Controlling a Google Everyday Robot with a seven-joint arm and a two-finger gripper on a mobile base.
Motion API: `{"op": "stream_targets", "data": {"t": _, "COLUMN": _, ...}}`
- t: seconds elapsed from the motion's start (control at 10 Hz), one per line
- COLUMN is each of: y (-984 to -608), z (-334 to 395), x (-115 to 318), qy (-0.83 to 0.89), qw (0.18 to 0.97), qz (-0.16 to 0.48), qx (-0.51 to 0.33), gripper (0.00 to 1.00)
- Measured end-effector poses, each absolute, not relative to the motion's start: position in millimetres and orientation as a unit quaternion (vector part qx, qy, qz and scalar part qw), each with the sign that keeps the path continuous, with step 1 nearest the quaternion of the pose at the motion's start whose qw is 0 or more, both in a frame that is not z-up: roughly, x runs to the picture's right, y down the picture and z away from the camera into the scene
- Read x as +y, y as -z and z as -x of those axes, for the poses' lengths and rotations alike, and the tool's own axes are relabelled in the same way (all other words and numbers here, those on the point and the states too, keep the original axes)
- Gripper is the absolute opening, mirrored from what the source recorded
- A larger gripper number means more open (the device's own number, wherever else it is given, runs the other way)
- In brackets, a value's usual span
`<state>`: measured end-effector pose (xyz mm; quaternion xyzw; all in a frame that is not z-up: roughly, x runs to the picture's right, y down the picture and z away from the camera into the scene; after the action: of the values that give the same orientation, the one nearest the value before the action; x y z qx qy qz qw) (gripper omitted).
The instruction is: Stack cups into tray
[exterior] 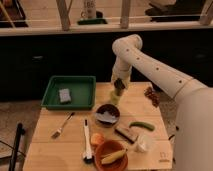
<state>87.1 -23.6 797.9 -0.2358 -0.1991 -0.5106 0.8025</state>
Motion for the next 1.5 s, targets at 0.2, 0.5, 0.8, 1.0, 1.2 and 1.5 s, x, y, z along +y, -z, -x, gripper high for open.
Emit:
{"op": "stream_targets", "data": {"t": 0.2, "y": -805, "z": -83, "x": -25, "qy": 0.520, "qw": 0.793, "qz": 0.242, "qx": -0.204, "gripper": 0.00}}
{"op": "stream_targets", "data": {"t": 0.5, "y": -816, "z": -80, "x": -26, "qy": 0.530, "qw": 0.782, "qz": 0.249, "qx": -0.214, "gripper": 0.00}}
{"op": "stream_targets", "data": {"t": 0.8, "y": -824, "z": -77, "x": -23, "qy": 0.532, "qw": 0.775, "qz": 0.256, "qx": -0.224, "gripper": 0.15}}
{"op": "stream_targets", "data": {"t": 1.0, "y": -830, "z": -79, "x": -17, "qy": 0.530, "qw": 0.773, "qz": 0.261, "qx": -0.231, "gripper": 0.37}}
{"op": "stream_targets", "data": {"t": 1.2, "y": -834, "z": -78, "x": -12, "qy": 0.530, "qw": 0.771, "qz": 0.263, "qx": -0.236, "gripper": 0.56}}
{"op": "stream_targets", "data": {"t": 1.5, "y": -837, "z": -78, "x": -9, "qy": 0.529, "qw": 0.770, "qz": 0.264, "qx": -0.240, "gripper": 0.80}}
